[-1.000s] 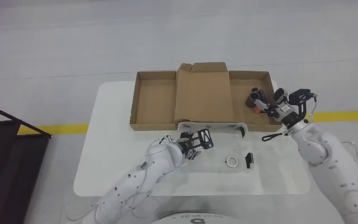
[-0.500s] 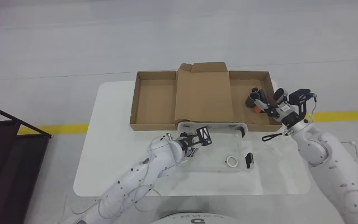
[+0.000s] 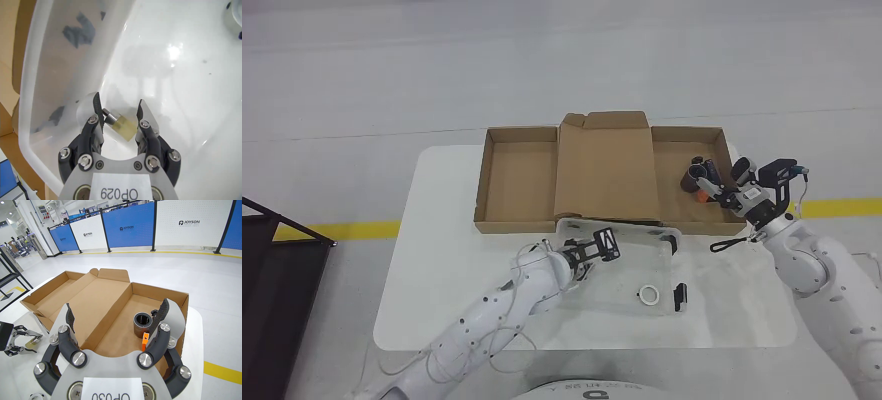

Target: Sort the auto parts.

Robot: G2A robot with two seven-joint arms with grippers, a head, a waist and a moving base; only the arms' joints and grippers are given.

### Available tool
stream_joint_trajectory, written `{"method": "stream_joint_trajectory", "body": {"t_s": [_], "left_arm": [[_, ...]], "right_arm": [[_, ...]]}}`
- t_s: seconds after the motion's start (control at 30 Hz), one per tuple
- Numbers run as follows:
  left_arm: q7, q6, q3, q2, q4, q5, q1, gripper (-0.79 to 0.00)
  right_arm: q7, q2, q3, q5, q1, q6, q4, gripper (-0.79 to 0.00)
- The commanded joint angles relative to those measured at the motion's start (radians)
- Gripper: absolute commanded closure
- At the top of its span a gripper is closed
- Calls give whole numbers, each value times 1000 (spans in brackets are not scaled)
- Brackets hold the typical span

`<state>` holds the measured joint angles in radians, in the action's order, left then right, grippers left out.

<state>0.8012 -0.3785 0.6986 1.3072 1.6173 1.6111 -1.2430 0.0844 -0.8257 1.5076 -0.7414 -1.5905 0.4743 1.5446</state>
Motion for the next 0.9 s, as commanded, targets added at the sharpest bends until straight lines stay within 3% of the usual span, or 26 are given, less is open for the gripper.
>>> {"method": "stream_joint_trajectory", "body": {"t_s": [0.0, 0.1, 0.17, 0.23, 0.27, 0.3, 0.33, 0.37, 0.43, 0.73, 0.87], "left_arm": [[-2, 0, 0, 2, 2, -4, 1, -305], [-17, 1, -1, 4, 8, -6, 1, -157], [-27, 7, -1, 4, 19, 5, -1, -151], [-29, 12, -2, 3, 44, 25, -7, -277], [-25, 13, -3, 1, 61, 45, -10, -376], [-20, 13, -4, 0, 76, 66, -14, -566], [-12, 8, -6, -3, 91, 92, -19, -606], [-6, -3, -8, -5, 106, 110, -24, -720], [2, -21, -3, -9, 131, 120, -36, -785], [-7, -85, 21, -8, 118, -11, -49, -779], [-1, -84, 17, 3, 74, -76, -26, -680]], "right_arm": [[0, 0, 0, 0, 0, 1, 0, -785], [0, 0, 0, 0, 0, 1, 0, -785], [0, 0, 0, 0, 0, 1, 0, -785], [0, 0, 0, 0, 0, 1, 0, -785], [0, 0, 0, 0, 0, 1, 0, -785], [0, 0, 0, 0, 0, 1, 0, -785], [0, 0, 0, 0, 0, 1, 0, -785], [0, 0, 0, 0, 0, 1, 0, -785], [0, 0, 0, 0, 0, 1, 0, -785], [0, 0, 0, 0, 0, 1, 0, -785], [0, 0, 0, 0, 0, 1, 0, -785]]}}
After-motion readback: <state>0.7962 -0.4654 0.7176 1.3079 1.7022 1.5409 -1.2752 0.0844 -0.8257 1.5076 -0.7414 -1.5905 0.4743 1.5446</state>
